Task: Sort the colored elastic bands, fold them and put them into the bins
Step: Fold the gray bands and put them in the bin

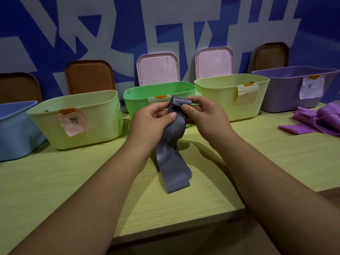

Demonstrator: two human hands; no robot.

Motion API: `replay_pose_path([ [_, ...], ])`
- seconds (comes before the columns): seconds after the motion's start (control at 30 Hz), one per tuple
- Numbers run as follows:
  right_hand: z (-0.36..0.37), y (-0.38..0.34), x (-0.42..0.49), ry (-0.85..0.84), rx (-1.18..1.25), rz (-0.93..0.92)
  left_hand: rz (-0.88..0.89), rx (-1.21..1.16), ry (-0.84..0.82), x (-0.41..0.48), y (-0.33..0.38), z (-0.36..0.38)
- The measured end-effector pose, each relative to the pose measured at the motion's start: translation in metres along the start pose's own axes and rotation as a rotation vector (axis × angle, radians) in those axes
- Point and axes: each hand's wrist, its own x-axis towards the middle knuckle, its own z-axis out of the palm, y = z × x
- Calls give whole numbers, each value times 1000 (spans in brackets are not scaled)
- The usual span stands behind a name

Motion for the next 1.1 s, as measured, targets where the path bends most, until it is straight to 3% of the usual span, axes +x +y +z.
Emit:
replay_pose_path([
  [0.3, 4, 4, -2, 27, -179, -53, -29, 45, 19, 3, 11, -4],
  [0.5, 4, 3, -3, -33, -209, -60, -99, -56, -31, 2, 14, -8],
  [0.9, 2, 0, -4, -13, -247, -80, -110, -82, -67, -2, 18, -10],
  [1.1, 2, -5, -7, -48, -129, -79, -165, -217, -110, -3, 23, -10],
])
